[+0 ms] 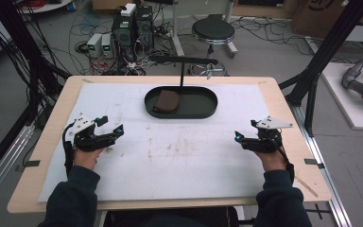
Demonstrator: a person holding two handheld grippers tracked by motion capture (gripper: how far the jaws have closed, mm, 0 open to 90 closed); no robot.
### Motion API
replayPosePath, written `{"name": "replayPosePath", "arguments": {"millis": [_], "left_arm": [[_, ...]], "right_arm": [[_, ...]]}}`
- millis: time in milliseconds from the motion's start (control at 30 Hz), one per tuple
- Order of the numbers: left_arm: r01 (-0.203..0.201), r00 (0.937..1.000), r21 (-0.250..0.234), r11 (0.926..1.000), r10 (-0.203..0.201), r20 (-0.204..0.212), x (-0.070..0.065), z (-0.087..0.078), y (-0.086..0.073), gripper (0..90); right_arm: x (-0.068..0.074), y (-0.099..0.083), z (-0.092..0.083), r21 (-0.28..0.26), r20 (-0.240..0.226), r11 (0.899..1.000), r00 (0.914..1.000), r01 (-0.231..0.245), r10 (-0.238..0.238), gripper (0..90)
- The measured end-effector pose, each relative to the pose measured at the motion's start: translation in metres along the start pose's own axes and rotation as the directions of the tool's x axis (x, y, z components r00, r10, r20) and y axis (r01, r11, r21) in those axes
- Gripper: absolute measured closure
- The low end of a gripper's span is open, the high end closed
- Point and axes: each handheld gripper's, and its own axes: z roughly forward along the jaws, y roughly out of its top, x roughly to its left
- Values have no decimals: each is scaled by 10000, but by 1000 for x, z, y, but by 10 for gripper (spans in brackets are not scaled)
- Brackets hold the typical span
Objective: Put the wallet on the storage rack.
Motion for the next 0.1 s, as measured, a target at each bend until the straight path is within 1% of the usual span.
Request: {"name": "replayPosePath", "arguments": {"millis": [100], "left_arm": [[83,10000,-55,9999,-83,-15,0,0,0,224]], "right_arm": [[0,0,0,-21,-5,10000,10000,-41,41,223]]}}
